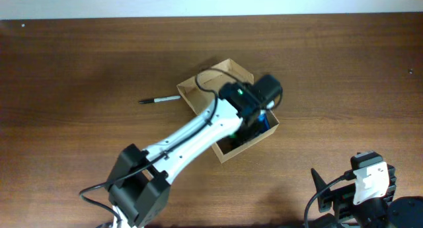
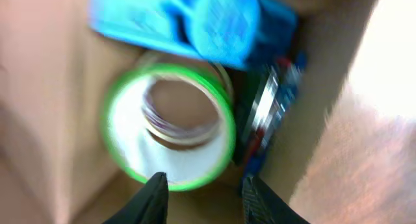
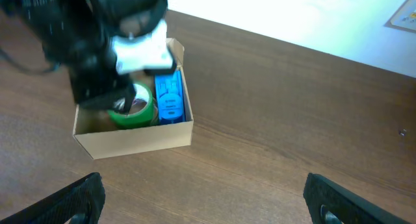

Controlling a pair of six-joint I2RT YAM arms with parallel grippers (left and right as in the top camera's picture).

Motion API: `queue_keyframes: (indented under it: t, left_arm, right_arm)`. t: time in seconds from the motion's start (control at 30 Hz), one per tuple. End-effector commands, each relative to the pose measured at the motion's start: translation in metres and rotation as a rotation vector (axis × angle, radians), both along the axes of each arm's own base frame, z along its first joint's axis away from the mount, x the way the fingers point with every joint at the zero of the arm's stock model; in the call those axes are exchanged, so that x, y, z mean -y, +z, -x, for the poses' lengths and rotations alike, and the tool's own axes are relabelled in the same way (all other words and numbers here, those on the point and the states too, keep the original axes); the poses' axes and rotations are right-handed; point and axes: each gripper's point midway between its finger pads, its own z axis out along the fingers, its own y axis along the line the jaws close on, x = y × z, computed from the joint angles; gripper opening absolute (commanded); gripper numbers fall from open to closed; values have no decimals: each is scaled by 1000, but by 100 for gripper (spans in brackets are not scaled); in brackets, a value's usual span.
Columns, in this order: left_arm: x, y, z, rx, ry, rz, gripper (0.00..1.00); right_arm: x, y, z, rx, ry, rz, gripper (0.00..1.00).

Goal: Pack container
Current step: 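Lift the blue pen into the box and release it, then move the left gripper to the black marker and grasp it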

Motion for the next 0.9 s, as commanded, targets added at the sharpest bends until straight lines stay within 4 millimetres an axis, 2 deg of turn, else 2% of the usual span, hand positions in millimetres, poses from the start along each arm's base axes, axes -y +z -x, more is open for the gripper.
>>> queue_keyframes:
  t: [0.0, 0.07, 0.17, 0.27, 0.4, 0.47, 0.53, 0.7, 0.73, 0.77, 0.8, 0.87]
  left_arm:
    - [-7, 46, -37, 91, 149, 126, 37]
    - [-23, 66, -54, 122, 293, 196, 37]
    - [-64, 89, -79, 141, 590, 293, 37]
    - [-107, 101, -100, 154, 845, 363, 37]
    - [-161, 103, -122, 163, 1209, 438, 37]
    - [-182, 96, -131, 147, 1413, 478, 37]
    - [-194, 83, -137, 131, 1576, 494, 37]
    - [-211, 38, -150, 80, 1833, 464, 38]
    - [-214, 31, -152, 74, 1864, 457, 49]
    - [-216, 17, -154, 40, 1900, 441, 65]
    - [-215, 9, -154, 14, 1911, 432, 69]
    - [-216, -7, -154, -24, 1932, 403, 70]
  right_arm:
    - [4, 1, -1, 3, -26, -1, 99]
    - [4, 1, -1, 3, -26, -1, 99]
    - [4, 1, -1, 3, -26, -1, 99]
    - [4, 1, -1, 3, -26, -1, 99]
    - [4, 1, -1, 3, -26, -1, 99]
    - [4, 1, -1, 3, -26, -1, 99]
    - [4, 1, -1, 3, -26, -1, 99]
    - [4, 1, -1, 3, -26, -1, 99]
    - [4, 1, -1, 3, -26, -1, 99]
    - [4, 1, -1, 3, -26, -1, 99]
    - [4, 1, -1, 3, -26, -1, 99]
    - [4, 1, -1, 3, -26, -1, 99]
